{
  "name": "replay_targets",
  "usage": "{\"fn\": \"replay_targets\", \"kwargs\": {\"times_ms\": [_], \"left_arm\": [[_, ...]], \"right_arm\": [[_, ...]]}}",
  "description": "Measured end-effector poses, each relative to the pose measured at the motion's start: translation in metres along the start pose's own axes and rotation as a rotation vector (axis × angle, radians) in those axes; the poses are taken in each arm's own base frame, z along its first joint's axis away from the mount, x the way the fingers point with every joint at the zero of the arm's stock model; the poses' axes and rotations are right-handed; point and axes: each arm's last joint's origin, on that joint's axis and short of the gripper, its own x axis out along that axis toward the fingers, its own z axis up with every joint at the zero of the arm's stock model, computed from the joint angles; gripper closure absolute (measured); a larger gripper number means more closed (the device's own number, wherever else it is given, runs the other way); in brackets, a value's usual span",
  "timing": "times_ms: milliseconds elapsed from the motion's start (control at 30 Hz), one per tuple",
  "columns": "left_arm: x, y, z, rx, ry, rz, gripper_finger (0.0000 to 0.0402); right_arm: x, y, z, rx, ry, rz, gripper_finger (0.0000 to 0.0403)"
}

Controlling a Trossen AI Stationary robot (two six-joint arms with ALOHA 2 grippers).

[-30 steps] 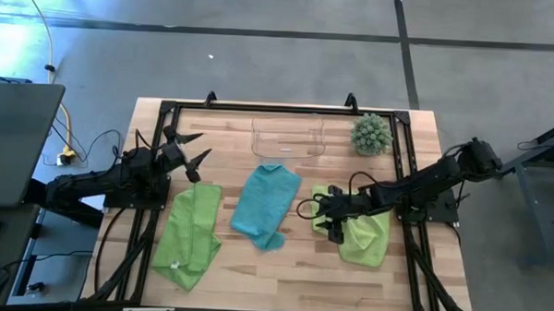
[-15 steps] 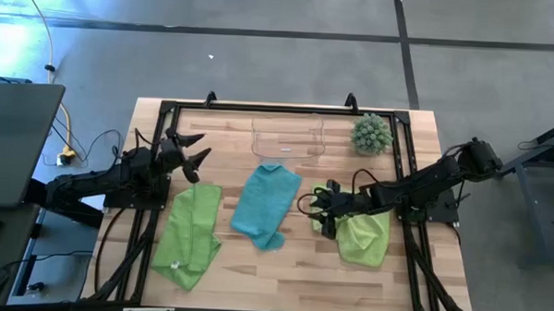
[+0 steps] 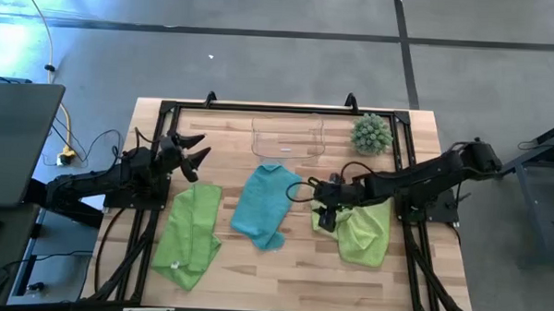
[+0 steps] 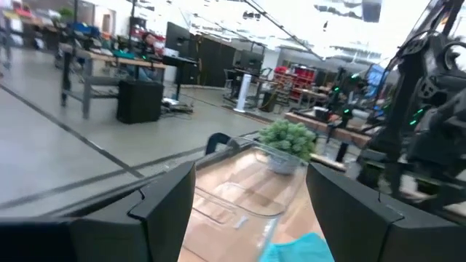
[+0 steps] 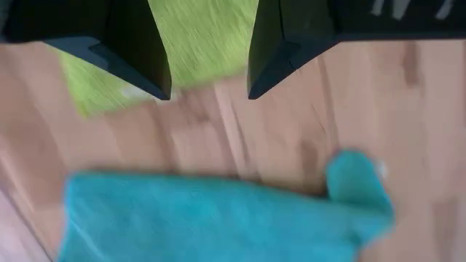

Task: Roll microfiber towels into tight, uniform cylinder then place into a basket
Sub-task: Fold the light green microfiber cloth

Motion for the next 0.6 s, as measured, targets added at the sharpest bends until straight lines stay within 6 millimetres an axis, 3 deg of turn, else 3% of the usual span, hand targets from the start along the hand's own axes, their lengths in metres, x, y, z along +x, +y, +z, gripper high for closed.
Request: {"fn": "replay_targets", "kwargs": {"times_ms": [200, 367, 600], "left_arm": [[0.000, -0.001, 0.000, -0.107, 0.010, -0.039, 0.0148], [0.000, -0.002, 0.000, -0.136, 0.021, -0.077, 0.0148], [0.000, -0.002, 0.000, -0.136, 0.023, -0.082, 0.0148]], "right_arm": [[-0.023, 0.006, 0.000, 0.055, 0.216, -0.012, 0.0229], [-0.027, 0.013, -0.010, 0.067, 0.303, -0.006, 0.0229], [-0.023, 0.022, -0.034, -0.243, 0.353, -0.009, 0.0229]]}}
